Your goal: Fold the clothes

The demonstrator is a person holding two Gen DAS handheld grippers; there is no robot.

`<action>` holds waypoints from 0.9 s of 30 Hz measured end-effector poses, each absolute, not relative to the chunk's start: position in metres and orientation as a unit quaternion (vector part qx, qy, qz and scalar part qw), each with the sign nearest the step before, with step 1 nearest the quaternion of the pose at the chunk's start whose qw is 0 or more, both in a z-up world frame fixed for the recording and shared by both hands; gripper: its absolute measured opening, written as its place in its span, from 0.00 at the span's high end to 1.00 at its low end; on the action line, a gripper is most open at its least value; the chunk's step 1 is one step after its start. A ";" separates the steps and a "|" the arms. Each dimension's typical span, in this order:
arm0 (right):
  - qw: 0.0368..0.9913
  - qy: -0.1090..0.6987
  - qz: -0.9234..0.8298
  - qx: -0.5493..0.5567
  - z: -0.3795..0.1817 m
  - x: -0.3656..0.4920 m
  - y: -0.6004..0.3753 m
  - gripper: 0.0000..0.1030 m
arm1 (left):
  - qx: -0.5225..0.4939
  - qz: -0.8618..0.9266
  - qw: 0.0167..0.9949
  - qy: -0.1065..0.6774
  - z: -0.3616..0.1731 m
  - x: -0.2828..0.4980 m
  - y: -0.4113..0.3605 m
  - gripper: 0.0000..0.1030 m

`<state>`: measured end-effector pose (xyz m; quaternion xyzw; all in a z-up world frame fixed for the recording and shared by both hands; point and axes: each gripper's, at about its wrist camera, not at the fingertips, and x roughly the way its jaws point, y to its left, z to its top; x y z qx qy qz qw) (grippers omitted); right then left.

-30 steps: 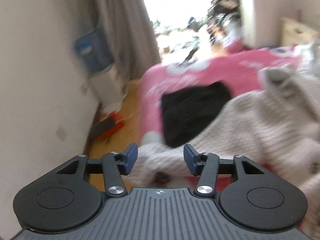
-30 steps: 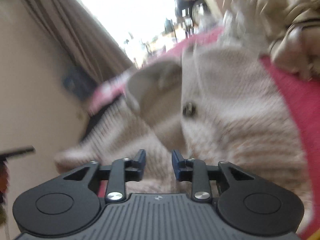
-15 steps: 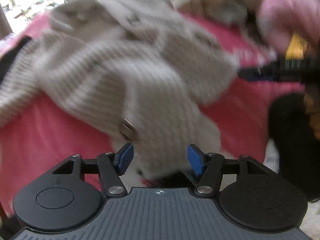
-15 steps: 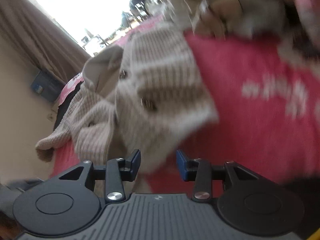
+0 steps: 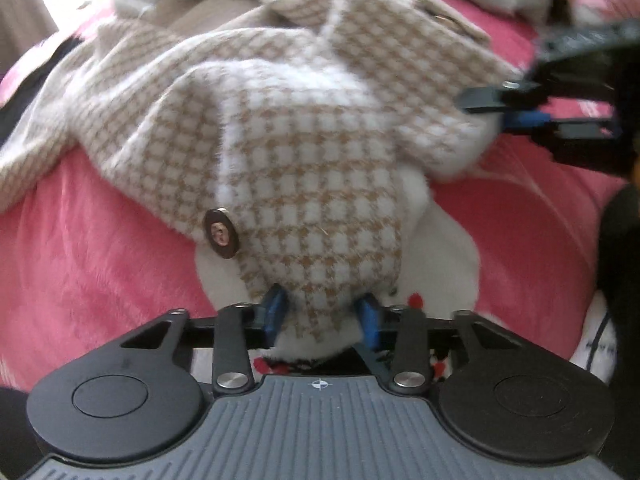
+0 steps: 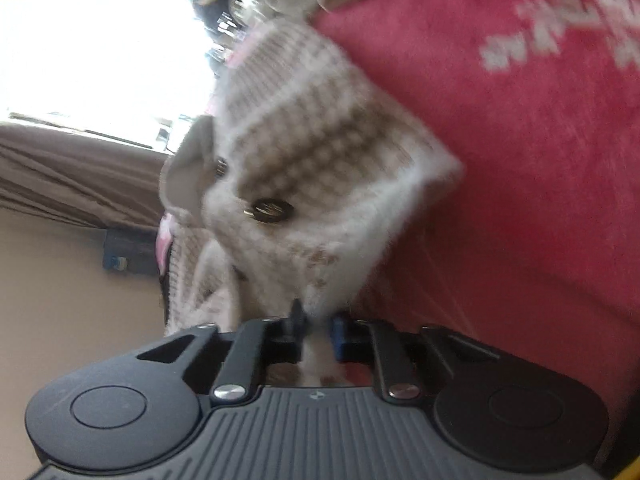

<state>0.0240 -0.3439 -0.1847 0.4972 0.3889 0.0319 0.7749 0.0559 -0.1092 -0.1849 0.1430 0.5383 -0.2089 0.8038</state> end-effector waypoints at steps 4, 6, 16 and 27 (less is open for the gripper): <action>0.804 0.314 0.066 0.501 -0.136 0.022 -0.365 0.89 | 0.076 -0.196 0.807 0.552 -0.165 0.068 -0.085 0.88; 0.805 0.293 0.081 0.509 -0.115 0.037 -0.381 0.89 | 0.054 -0.203 0.810 0.547 -0.154 0.071 -0.077 0.90; 0.778 0.206 -0.063 0.590 -0.101 0.108 -0.491 0.72 | -0.090 -0.221 0.814 0.529 -0.111 0.097 -0.040 0.92; 0.768 0.341 0.039 0.541 -0.137 -0.001 -0.422 0.61 | -0.150 -0.204 0.819 0.515 -0.109 0.134 -0.008 0.92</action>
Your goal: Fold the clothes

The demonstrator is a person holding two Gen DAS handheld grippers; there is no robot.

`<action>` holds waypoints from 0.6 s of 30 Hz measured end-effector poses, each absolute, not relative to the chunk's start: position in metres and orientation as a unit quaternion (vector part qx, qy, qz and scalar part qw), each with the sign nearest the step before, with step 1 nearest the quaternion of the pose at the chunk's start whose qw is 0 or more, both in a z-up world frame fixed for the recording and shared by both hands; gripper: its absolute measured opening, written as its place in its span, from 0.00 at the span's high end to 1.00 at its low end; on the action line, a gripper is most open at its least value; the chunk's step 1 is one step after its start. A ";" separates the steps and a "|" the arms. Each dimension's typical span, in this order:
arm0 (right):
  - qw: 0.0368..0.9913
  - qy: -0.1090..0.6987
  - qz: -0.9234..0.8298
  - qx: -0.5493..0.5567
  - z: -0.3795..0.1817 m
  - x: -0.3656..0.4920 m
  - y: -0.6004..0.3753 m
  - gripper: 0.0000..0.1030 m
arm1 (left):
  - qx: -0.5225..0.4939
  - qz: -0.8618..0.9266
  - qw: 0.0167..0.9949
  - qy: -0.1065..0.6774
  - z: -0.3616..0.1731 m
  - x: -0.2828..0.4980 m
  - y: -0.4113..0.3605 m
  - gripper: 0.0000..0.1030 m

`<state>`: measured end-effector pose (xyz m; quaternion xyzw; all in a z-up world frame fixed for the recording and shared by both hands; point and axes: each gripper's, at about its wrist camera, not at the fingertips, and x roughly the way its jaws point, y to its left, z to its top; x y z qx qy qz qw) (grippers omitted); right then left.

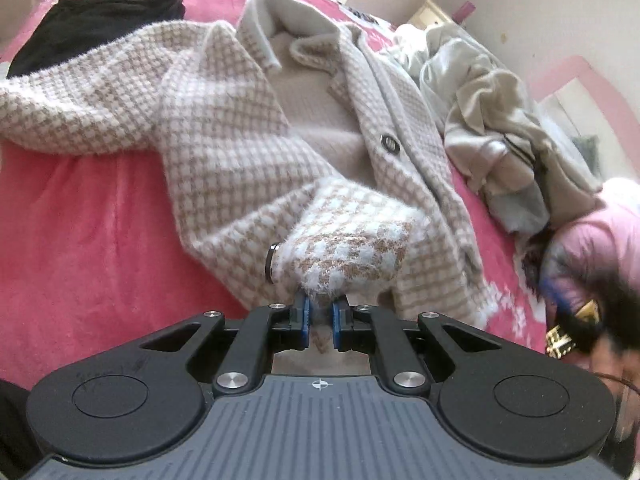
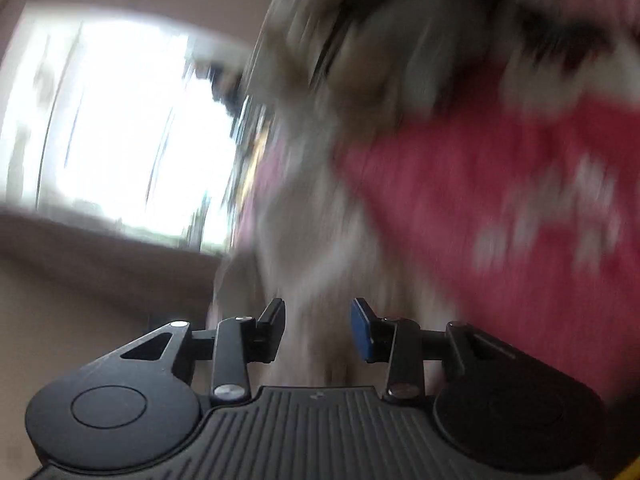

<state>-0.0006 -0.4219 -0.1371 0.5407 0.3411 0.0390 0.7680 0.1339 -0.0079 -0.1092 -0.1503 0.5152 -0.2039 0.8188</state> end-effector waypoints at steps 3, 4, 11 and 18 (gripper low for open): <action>0.750 0.423 0.062 0.504 -0.159 0.003 -0.374 0.60 | -0.160 -0.196 0.822 0.510 -0.108 0.137 -0.002 0.92; 0.742 0.443 0.051 0.500 -0.169 0.004 -0.364 0.60 | -0.163 -0.193 0.823 0.508 -0.107 0.137 0.000 0.92; 0.756 0.405 -0.053 0.512 -0.181 0.000 -0.381 0.52 | -0.157 -0.183 0.848 0.472 -0.085 0.133 0.015 0.92; 0.863 0.353 -0.105 0.346 -0.141 0.039 -0.392 0.45 | -0.116 -0.166 0.854 0.479 -0.094 0.125 0.010 0.92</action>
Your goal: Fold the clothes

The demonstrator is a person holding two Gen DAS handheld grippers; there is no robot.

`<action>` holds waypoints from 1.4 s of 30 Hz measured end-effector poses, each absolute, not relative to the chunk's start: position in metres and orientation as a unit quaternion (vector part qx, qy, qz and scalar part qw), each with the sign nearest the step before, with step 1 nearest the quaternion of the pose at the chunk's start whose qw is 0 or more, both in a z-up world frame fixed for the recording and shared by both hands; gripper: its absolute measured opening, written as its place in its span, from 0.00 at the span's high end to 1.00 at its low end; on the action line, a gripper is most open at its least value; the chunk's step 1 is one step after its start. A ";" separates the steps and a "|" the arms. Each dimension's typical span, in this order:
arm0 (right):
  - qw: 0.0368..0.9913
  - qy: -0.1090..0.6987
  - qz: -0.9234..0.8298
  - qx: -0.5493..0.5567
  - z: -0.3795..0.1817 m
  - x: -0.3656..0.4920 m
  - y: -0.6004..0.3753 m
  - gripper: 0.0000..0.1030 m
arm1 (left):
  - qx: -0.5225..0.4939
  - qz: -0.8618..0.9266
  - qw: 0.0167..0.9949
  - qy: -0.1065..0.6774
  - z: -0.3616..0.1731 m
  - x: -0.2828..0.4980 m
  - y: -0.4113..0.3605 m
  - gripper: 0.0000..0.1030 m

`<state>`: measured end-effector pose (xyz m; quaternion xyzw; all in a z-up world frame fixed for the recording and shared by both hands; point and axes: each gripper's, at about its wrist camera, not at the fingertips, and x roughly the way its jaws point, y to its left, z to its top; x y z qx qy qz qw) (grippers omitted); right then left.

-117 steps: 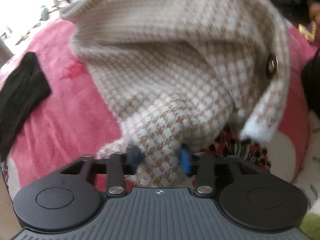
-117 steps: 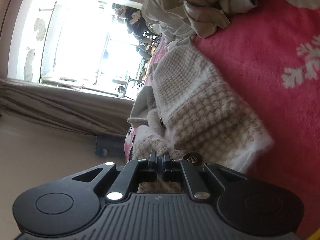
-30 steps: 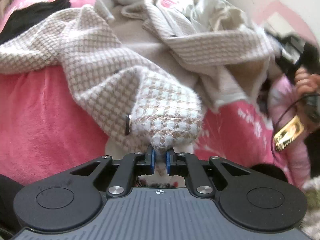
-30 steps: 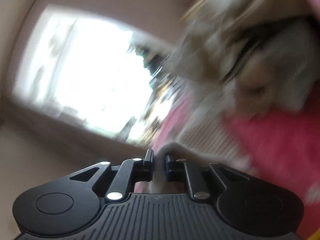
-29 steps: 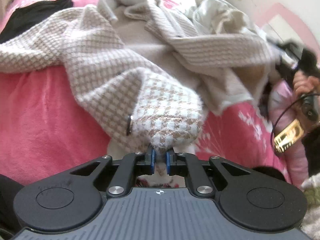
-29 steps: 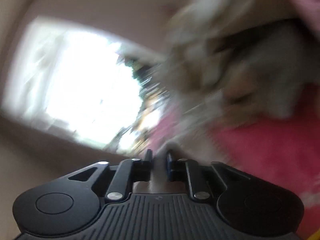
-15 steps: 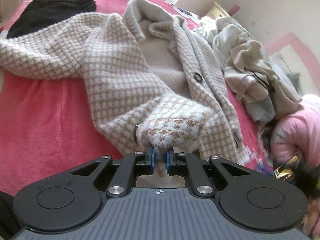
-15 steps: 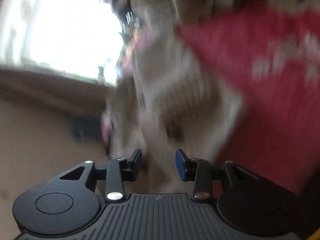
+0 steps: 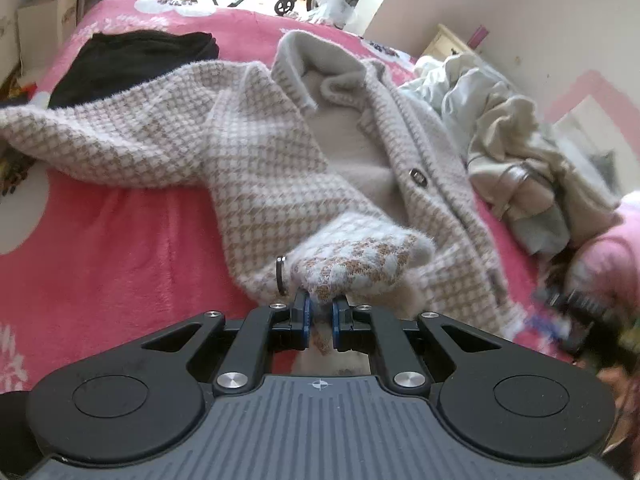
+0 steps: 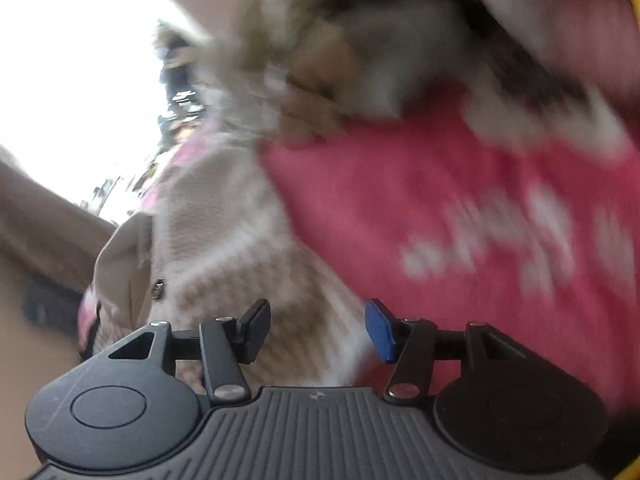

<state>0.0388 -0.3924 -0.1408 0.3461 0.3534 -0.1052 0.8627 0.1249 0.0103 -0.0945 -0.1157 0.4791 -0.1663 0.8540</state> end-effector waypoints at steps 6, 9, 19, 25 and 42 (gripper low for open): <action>0.923 0.369 -0.016 0.107 -0.122 0.076 -0.319 0.46 | -0.075 -0.154 0.856 0.488 -0.109 0.121 0.007 0.92; 0.922 0.387 0.009 -0.019 -0.132 0.082 -0.281 0.47 | -0.058 -0.157 0.859 0.484 -0.113 0.119 0.004 0.92; 0.922 0.376 -0.021 -0.086 -0.154 0.111 -0.268 0.57 | -0.029 -0.167 0.854 0.492 -0.125 0.120 -0.005 0.91; 0.935 0.342 -0.005 -0.096 -0.145 0.119 -0.257 0.82 | -0.023 -0.169 0.855 0.490 -0.127 0.118 -0.007 0.91; 0.952 0.191 -0.239 0.014 0.076 0.287 -0.472 0.78 | 0.000 -0.169 0.847 0.503 -0.134 0.119 -0.020 0.91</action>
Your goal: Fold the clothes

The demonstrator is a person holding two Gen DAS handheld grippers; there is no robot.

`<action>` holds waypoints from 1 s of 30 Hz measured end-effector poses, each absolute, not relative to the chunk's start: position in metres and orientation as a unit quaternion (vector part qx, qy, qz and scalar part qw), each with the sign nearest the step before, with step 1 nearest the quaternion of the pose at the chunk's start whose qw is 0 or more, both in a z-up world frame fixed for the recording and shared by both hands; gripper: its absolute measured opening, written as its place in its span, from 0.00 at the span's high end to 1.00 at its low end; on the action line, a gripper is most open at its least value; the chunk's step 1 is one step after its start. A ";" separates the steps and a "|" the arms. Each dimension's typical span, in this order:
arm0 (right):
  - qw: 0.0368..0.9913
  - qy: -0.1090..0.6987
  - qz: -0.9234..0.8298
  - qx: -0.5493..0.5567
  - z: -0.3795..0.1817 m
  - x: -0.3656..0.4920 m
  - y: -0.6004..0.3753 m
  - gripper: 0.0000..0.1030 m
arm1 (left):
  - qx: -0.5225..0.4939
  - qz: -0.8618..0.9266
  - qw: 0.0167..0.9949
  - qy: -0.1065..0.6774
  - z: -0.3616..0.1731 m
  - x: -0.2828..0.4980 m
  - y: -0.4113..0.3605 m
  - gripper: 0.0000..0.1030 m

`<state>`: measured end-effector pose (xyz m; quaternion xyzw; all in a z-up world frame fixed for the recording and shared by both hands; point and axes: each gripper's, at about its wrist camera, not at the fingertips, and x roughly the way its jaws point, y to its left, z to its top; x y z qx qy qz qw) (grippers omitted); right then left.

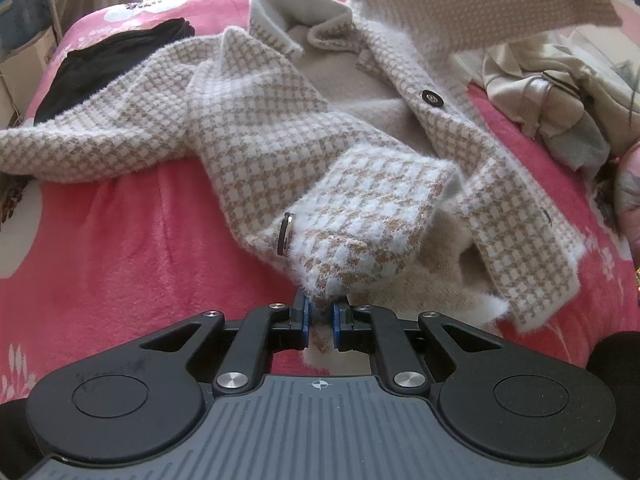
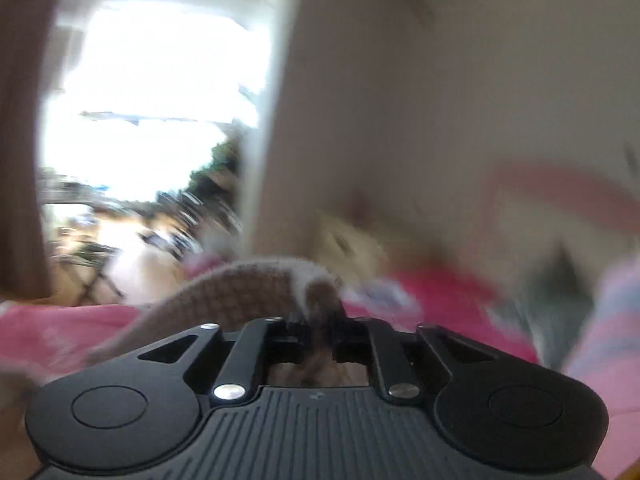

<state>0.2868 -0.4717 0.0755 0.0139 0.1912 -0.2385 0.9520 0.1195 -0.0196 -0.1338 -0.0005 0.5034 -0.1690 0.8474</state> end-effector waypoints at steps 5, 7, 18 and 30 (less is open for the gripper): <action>0.944 0.149 -0.247 0.159 0.077 0.228 -0.544 0.53 | -0.007 -0.172 0.845 0.506 -0.137 0.122 -0.018 0.91; 0.948 0.141 -0.211 0.192 0.064 0.184 -0.544 0.50 | -0.004 -0.174 0.844 0.507 -0.140 0.123 -0.018 0.91; 0.716 0.436 -0.056 0.542 -0.169 0.053 -0.445 0.46 | -0.002 -0.175 0.828 0.532 -0.148 0.128 -0.030 0.88; 0.658 0.426 -0.006 0.621 -0.227 0.040 -0.397 0.60 | 0.032 -0.144 0.833 0.533 -0.163 0.125 -0.047 0.76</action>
